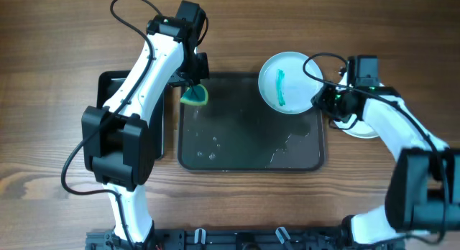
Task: Clean dirty plates on tray and stack at the side
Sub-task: 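Grip the last blue-rimmed plate with the right gripper and pull it center, then scrub the last plate with the sponge in the left gripper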
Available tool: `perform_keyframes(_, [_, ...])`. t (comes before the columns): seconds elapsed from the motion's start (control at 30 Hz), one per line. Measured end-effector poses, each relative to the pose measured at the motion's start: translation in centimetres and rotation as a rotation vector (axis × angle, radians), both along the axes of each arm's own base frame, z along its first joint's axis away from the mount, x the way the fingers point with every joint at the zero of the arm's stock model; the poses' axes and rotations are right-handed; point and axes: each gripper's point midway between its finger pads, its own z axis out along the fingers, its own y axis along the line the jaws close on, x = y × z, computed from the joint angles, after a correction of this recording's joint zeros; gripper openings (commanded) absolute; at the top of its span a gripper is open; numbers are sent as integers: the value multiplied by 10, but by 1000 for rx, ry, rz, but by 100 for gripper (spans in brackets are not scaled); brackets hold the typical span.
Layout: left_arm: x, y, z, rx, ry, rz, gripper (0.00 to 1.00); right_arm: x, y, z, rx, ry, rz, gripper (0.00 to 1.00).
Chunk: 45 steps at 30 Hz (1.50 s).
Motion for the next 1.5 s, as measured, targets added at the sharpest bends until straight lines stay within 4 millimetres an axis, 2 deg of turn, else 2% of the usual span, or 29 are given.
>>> perform_keyframes(0.03, [0,0,0,0,-1,0,4,4,1,-8,5,1,2,26])
perform_keyframes(0.1, [0,0,0,0,0,0,4,11,3,-9,10,-24,11,18])
perform_keyframes(0.17, [0,0,0,0,0,0,4,16,4,-8,6,-47,20,4])
perform_keyframes(0.3, [0,0,0,0,0,0,4,14,10,-9,9,-44,47,4])
perform_keyframes(0.37, [0,0,0,0,0,0,4,4,15,-12,37,-5,74,4])
perform_keyframes(0.43, [0,0,0,0,0,0,4,-15,28,-13,100,65,123,5])
perform_keyframes(0.57, [0,0,0,0,0,0,4,-54,64,-14,153,184,272,4])
perform_keyframes(0.6, [0,0,0,0,0,0,4,-62,72,-14,160,207,305,7])
perform_keyframes(0.63, [0,0,0,0,0,0,4,-71,76,-13,163,237,331,17])
perform_keyframes(0.67, [0,0,0,0,0,0,4,-80,80,-10,163,262,362,35])
perform_keyframes(0.7, [0,0,0,0,0,0,4,-82,83,-7,159,258,398,41])
perform_keyframes(0.73, [0,0,0,0,0,0,4,-81,85,-3,152,238,432,45])
perform_keyframes(0.8, [0,0,0,0,0,0,4,-60,81,1,59,113,530,45])
perform_keyframes(0.87, [0,0,0,0,-1,0,4,-34,74,3,-35,-8,580,37])
perform_keyframes(0.9, [1,0,0,-1,-3,0,4,-19,74,5,-76,-83,615,30])
perform_keyframes(0.93, [1,0,0,-1,-3,0,4,-14,74,6,-98,-118,653,29])
perform_keyframes(1.07, [0,0,0,-1,-2,0,4,-19,81,-13,-67,-106,754,30])
perform_keyframes(1.2, [1,0,0,-1,-3,0,4,-20,89,-13,-34,-135,813,34])
perform_keyframes(1.27, [1,0,0,-1,-3,0,4,-17,91,-16,-27,-145,819,27])
perform_keyframes(1.37, [1,0,0,-1,-3,0,4,-16,95,-26,8,-131,811,4])
perform_keyframes(1.47, [1,0,0,-1,-3,0,4,-18,96,-28,39,-92,748,4])
perform_keyframes(1.5, [1,0,0,-1,-3,0,4,-23,95,-27,65,-28,677,5])
